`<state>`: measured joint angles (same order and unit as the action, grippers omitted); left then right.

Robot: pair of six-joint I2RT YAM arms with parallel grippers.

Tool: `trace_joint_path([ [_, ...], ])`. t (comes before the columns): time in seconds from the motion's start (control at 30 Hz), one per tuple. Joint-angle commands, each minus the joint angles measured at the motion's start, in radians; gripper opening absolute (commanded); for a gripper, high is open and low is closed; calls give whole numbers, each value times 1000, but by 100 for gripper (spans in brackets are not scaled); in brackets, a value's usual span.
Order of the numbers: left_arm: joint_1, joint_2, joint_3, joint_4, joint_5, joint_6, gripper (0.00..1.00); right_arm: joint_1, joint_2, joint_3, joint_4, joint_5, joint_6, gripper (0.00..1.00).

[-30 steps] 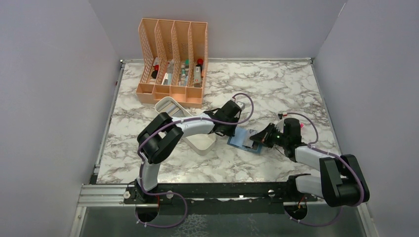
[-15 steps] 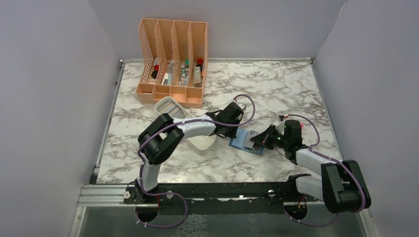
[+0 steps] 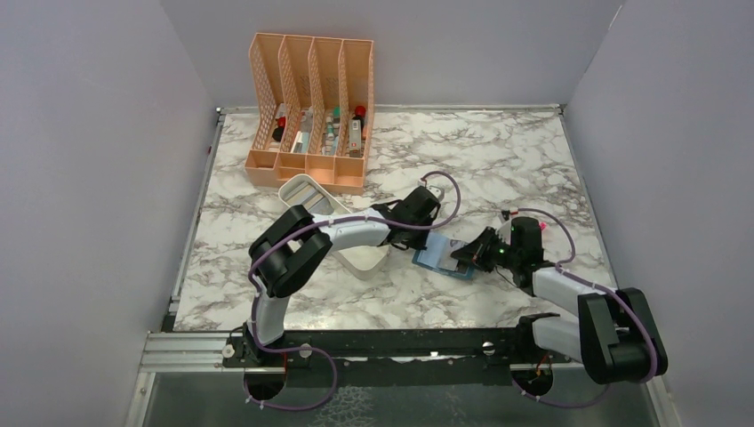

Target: Put the credit cards into the card holder

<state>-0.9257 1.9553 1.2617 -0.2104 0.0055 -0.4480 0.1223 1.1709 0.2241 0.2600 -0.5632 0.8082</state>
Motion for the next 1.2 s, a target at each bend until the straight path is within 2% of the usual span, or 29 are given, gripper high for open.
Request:
trace_joint_path([
  [0.0, -31, 29, -29, -79, -2, -8, 9, -6, 37, 12, 25, -11, -13, 8],
  [0.53, -46, 39, -3, -97, -13, -19, 9, -6, 147, 101, 11, -58, -107, 8],
  [0.6, -47, 39, -1, -101, -14, -21, 9, -6, 150, 116, -22, -45, -133, 12],
  [0.7, -47, 37, -4, -108, -20, -22, 9, -6, 131, 164, -156, 24, -202, 26],
  [0.8, -48, 37, -8, -112, -26, -23, 9, -6, 85, 204, -276, 97, -243, 35],
  [1.0, -48, 36, -13, -113, -30, -22, 9, -6, 23, 280, -458, 280, -300, 41],
  [1.17, -49, 31, -17, -114, -30, -21, 9, -6, 1, 274, -452, 269, -309, 38],
])
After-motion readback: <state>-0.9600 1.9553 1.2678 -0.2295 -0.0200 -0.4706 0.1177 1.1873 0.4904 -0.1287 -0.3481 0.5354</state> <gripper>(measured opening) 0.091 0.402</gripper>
